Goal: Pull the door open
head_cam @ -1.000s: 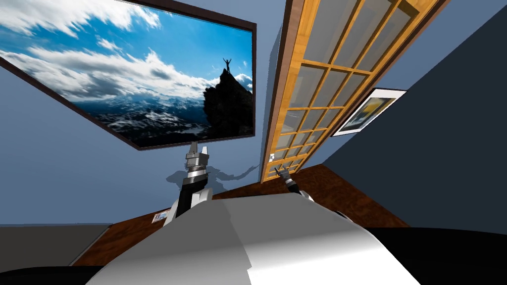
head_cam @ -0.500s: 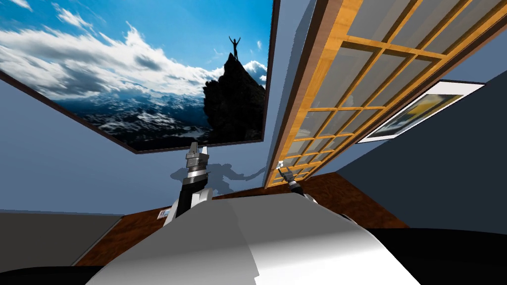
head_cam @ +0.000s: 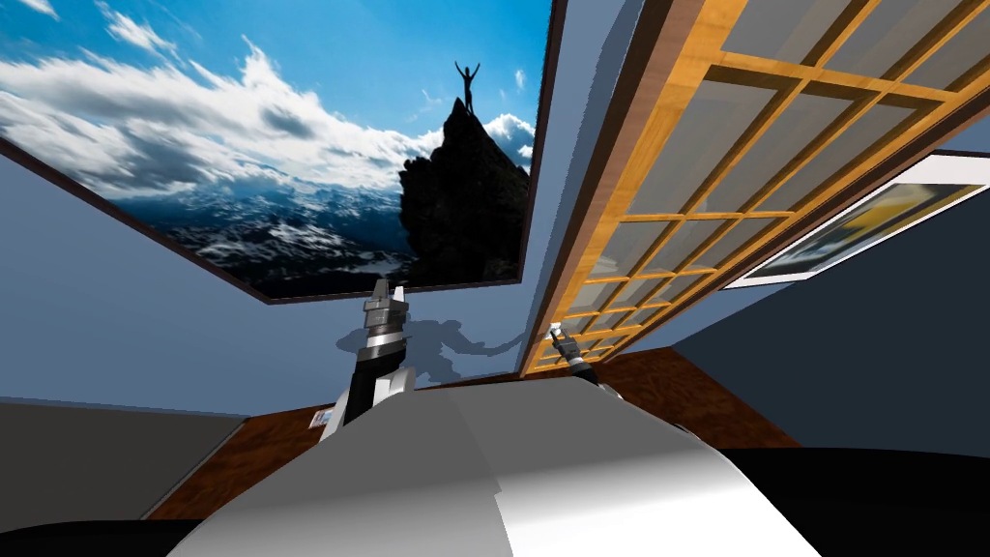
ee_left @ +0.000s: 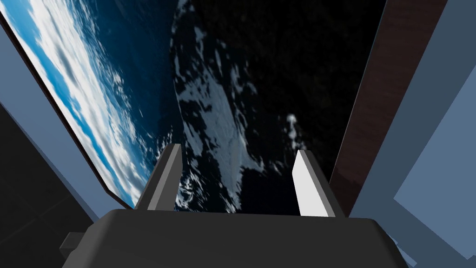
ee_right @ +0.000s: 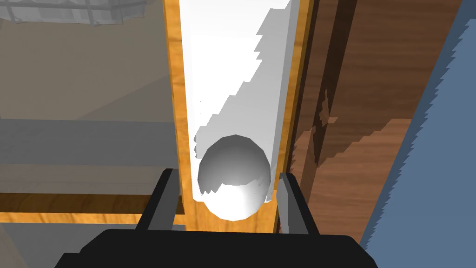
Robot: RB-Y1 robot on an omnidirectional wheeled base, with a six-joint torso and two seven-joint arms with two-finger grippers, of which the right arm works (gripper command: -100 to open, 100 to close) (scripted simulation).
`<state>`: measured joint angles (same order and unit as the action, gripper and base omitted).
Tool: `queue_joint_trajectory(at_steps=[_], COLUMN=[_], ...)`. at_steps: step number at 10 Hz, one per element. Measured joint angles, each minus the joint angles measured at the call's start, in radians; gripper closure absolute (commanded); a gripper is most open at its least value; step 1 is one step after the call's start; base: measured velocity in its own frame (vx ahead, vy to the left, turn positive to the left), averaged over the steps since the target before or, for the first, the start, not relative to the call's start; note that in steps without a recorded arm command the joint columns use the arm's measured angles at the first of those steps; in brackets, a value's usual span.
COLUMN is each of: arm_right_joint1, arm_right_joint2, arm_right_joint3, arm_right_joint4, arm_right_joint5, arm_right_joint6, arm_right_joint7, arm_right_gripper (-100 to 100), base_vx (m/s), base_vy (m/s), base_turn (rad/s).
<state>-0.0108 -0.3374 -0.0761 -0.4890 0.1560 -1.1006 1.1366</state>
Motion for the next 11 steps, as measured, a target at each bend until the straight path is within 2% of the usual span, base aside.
queue_joint_trajectory(at_steps=[5,11], arm_right_joint1=[-0.001,-0.004], arm_right_joint2=[0.000,0.002], arm_right_joint3=[0.000,0.008], arm_right_joint4=[-0.002,-0.007], arm_right_joint5=[0.000,-0.034], arm_right_joint6=[0.001,0.009], arm_right_joint7=[-0.001,-0.106], arm_right_gripper=[100,100], base_vx=[-0.008,-0.044], base_vy=[-0.001,-0.023], base_turn=[0.014,0.062])
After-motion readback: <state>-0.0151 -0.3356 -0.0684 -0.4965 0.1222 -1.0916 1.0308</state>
